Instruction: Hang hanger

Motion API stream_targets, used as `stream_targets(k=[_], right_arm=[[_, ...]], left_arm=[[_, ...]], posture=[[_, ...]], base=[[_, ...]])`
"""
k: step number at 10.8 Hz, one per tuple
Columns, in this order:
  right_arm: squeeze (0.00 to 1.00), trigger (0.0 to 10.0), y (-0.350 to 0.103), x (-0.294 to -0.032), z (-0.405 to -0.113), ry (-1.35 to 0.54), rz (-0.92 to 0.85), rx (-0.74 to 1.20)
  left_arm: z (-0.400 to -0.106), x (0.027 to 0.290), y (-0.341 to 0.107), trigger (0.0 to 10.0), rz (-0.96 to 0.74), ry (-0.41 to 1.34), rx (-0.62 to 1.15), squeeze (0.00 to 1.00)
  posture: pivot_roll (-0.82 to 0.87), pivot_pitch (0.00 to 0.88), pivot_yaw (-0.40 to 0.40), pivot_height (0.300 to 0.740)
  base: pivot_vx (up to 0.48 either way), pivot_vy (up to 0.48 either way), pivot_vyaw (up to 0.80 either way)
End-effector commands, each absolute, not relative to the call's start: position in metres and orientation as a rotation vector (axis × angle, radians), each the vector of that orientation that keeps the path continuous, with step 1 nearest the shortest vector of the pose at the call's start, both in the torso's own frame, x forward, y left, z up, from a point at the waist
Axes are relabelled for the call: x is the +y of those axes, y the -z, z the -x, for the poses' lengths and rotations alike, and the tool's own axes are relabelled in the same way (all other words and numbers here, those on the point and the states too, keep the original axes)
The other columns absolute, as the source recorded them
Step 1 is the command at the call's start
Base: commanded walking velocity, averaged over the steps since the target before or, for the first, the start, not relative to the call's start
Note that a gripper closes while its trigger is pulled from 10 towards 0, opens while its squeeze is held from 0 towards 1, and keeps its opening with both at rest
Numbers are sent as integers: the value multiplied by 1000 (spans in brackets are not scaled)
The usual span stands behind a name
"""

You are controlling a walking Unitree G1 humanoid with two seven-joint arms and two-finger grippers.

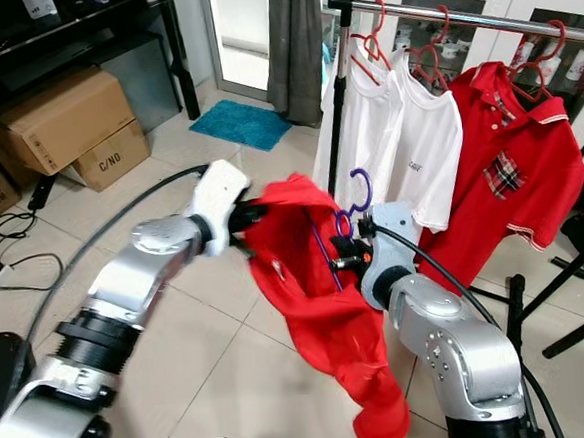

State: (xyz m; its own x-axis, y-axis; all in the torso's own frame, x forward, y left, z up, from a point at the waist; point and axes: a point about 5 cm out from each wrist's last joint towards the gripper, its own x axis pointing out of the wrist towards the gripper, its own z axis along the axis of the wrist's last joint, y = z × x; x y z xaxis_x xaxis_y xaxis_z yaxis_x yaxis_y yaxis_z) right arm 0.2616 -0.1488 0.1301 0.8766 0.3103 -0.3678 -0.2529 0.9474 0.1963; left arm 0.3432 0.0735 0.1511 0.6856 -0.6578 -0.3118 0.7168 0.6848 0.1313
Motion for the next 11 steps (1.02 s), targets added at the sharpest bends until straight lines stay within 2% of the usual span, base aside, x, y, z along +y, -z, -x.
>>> stream_targets(k=[1, 3, 5, 7, 8, 9, 10, 11], right_arm=[[0, 0, -138, -152, -266, -279, -144, 366], [0, 0, -142, -151, -266, -311, -154, 339], [0, 0, -147, -150, -268, -329, -158, 311], [0, 0, -152, -147, -271, -371, -135, 287], [0, 0, -160, -145, -272, -465, -83, 262], [0, 0, -163, -145, -272, -496, -76, 252], [0, 0, -166, -146, -271, -521, -62, 239], [0, 0, -171, -149, -268, -577, -34, 219]], left_arm=[[-345, 79, -160, 10000, -237, 773, 219, 1000], [-353, 97, -170, 10000, -292, 688, 205, 1000], [-361, 129, -197, 10000, -340, 583, 140, 1000], [-352, 131, -210, 10000, -307, 717, 75, 1000], [-340, 138, -211, 10000, -399, 901, 56, 1000], [-337, 145, -213, 10000, -414, 954, 68, 1000], [-336, 154, -213, 10000, -452, 976, 85, 1000], [-342, 180, -219, 10000, -508, 894, 87, 918]], posture=[[36, 0, 38, 740], [35, 0, 41, 740], [41, 0, 32, 740], [55, 1, 21, 740], [64, 0, 23, 740], [64, 0, 27, 740], [62, 0, 43, 740], [55, 0, 54, 740]], base=[[0, 0, 0], [0, 0, 0], [0, 0, 0], [0, 0, 0], [0, 0, 0], [0, 0, 0], [0, 0, 0], [0, 0, 0]])
